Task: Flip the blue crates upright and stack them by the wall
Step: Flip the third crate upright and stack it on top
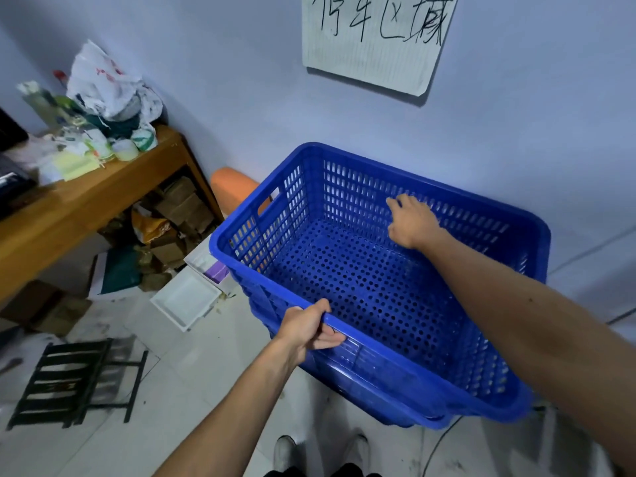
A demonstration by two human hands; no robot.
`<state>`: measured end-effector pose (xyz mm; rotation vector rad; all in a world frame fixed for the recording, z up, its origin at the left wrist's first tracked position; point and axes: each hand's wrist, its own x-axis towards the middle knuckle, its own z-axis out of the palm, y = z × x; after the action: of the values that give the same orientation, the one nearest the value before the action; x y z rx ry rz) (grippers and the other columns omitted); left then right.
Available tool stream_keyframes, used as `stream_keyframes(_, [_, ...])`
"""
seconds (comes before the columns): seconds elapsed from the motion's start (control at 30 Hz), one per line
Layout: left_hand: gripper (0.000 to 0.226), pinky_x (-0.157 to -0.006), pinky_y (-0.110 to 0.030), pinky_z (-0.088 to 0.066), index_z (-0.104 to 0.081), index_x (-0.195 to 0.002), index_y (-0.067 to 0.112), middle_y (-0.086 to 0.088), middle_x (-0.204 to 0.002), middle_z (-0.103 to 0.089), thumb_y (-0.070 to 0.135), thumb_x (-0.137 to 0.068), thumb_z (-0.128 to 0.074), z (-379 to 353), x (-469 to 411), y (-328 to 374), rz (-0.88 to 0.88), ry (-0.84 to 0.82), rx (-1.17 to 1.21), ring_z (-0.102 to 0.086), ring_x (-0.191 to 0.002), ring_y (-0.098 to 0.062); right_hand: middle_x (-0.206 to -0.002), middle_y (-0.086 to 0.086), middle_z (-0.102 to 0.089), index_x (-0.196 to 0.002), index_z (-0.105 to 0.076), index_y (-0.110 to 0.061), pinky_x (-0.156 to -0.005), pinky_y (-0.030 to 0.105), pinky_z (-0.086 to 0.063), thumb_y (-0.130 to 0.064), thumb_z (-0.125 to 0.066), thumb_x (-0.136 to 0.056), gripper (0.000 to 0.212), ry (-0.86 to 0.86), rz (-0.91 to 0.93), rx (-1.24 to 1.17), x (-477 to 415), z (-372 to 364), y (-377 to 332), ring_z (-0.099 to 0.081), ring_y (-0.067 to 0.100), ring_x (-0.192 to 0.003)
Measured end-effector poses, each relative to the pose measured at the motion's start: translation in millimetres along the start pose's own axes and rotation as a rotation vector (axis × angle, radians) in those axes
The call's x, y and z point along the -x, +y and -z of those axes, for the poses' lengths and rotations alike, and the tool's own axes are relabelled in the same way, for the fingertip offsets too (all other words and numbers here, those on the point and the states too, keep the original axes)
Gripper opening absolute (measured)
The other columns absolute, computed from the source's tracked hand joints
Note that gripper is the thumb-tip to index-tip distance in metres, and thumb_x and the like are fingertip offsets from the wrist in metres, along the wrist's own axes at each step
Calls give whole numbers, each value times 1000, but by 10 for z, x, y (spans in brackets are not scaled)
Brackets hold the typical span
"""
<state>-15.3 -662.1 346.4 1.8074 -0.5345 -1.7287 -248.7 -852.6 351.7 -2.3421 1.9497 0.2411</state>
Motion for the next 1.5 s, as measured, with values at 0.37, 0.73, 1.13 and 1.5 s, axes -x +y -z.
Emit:
stream_keyframes(0.37, [34,-54,-34,-59,-64,-72,-6,-18,-57,-62,22,-88,-58,202,-38,16,51,-236,-89,-65,-43,-24,-137,17,-57,-138,-52,-5,-95,41,-48,-58,-47,-96,68,-579,-171,-583,896,-133,-625,-59,32,-111])
stream_keyframes(0.73, [46,-67,-38,-58,-74,-89,-3,-13,-91,-75,36,-101,-53,439,45,107,124,-438,-223,-63,-68,-22,-71,6,-51,-82,-60,-13,-66,41,-47,-100,-26,-66,94,-219,-470,-517,2519,-335,-1181,-52,26,-64])
stream_keyframes(1.13, [50,-81,-42,-60,-61,-113,-5,-18,-96,-74,42,-98,-57,455,204,173,159,-570,-191,-63,-66,-22,-95,7,-59,-112,-50,-15,-72,42,-46,-23,-38,-103,16,-119,-489,-159,2840,-353,-1146,-55,27,-77])
stream_keyframes(1.5, [53,-91,-37,-48,-60,-113,21,5,-110,-58,60,-81,-71,810,30,450,-815,-334,-1211,-58,-101,-20,-101,6,-63,-95,-53,-20,-77,39,-46,-52,-48,-97,33,-53,-478,-292,3026,-564,-847,-60,26,-91])
